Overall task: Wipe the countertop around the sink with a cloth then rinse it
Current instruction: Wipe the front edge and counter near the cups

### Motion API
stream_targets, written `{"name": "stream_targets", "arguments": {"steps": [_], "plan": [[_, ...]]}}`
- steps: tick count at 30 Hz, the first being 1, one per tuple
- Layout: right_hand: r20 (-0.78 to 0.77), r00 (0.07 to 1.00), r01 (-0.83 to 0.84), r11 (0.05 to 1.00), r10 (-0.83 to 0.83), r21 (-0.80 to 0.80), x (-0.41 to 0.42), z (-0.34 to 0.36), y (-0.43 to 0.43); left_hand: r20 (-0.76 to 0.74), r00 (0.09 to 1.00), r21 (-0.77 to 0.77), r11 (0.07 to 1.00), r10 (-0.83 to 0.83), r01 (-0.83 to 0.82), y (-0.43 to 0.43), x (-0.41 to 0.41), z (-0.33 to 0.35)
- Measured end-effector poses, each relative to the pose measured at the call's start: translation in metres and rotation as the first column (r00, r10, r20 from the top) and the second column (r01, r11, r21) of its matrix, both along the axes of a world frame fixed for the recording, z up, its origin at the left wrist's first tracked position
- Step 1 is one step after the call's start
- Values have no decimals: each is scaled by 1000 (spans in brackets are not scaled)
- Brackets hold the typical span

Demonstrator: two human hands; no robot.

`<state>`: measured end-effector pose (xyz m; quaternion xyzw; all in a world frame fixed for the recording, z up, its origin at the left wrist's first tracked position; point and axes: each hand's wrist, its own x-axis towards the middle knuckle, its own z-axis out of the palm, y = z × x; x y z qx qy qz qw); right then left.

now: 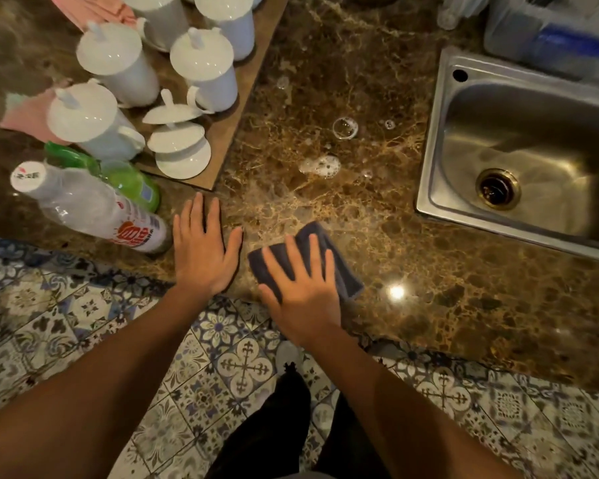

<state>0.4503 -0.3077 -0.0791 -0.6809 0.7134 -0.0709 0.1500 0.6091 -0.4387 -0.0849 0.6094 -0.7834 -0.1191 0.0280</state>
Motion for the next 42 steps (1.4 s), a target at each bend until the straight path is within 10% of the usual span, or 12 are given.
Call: {"name": "stream_targets", "arguments": {"steps": [5,13,24,33,42], "plan": [[-34,957,-287,956,290,67,-64,1,-34,70,996,-29,998,54,-52,0,-8,-5],[-152,876,473,878,-458,79,-103,-3,-82,31,997,-45,997,66,-65,0,-7,-4],[8,969,-246,969,246,11,23,-4,-52,-399,905,36,989,146,-144,-4,2,0],[-73,997,-2,997,8,80,30,-6,-155,-543,813,57,975,212,-216,0,0,0],[65,984,-160,983,166,-90,29,-4,-27,-505,846,47,984,170,-170,-1,5,2]]}}
